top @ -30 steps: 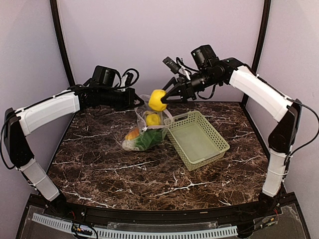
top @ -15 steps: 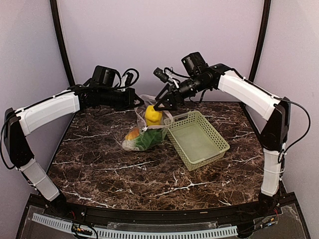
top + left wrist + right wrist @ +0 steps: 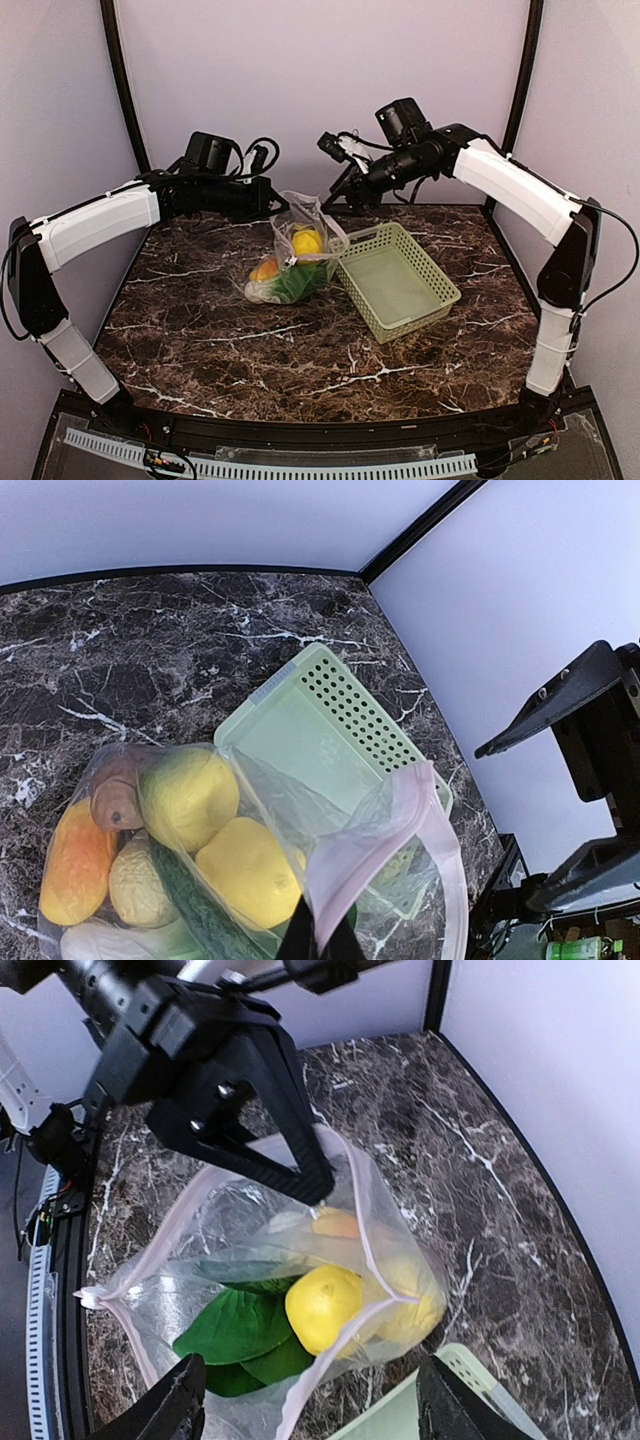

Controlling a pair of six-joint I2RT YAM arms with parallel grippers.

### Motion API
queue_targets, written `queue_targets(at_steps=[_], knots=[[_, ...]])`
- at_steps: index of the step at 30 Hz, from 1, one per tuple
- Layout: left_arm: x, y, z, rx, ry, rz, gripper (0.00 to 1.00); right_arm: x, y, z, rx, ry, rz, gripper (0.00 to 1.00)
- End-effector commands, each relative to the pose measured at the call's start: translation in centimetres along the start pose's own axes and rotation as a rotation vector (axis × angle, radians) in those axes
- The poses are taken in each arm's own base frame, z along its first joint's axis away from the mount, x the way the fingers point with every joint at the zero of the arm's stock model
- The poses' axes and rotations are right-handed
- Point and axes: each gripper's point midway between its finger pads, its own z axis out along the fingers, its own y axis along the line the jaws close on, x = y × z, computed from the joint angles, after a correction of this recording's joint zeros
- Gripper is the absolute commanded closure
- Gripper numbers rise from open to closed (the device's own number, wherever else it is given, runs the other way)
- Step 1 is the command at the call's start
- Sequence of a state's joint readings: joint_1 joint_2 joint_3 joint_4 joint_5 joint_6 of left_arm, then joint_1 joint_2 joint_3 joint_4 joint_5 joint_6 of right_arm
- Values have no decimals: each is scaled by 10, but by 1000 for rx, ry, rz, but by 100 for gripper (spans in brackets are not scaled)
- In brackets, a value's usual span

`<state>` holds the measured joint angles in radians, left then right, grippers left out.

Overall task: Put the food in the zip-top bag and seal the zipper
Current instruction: Pass from the left arm to the right

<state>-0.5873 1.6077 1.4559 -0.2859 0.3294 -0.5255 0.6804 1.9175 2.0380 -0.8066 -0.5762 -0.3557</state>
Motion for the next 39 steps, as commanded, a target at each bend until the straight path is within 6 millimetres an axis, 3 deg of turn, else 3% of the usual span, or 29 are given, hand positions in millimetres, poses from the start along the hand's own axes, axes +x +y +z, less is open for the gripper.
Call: queue_targets(at_steps=[1,8,13,17,22,24,26,28,29,33,36,39], knots=[[-9,-17,-15,49,-34,46,99,19,-17,0,122,68,17,33],[-10,-23,-16,81,-36,53,99,36,-14,16,67,100,84,46],[-12,-24,-18,75,-46,68,99,39,-10,24,14,114,133,70],[-14,-24,-19,71,-46,78,99,35,0,25,-46,108,169,72],[-18,-32,-18,108,-52,91,99,38,-2,23,-34,135,195,72],[-19,-35,-18,123,-56,100,99,34,-1,20,-35,130,209,84],[-20,-38,-20,135,-61,121,90,22,5,14,-56,93,236,100],[-19,-39,-24,128,-66,166,76,7,12,4,-89,42,266,100],[-20,-38,-26,99,-79,189,63,0,16,0,-107,15,282,100],[-24,-45,-63,-40,-204,399,43,-20,28,-14,-195,-63,344,100],[-17,-58,-104,-20,-375,505,38,-21,34,-13,-247,-74,388,100],[1,-61,-123,15,-452,532,39,-23,35,-13,-280,-86,403,100]])
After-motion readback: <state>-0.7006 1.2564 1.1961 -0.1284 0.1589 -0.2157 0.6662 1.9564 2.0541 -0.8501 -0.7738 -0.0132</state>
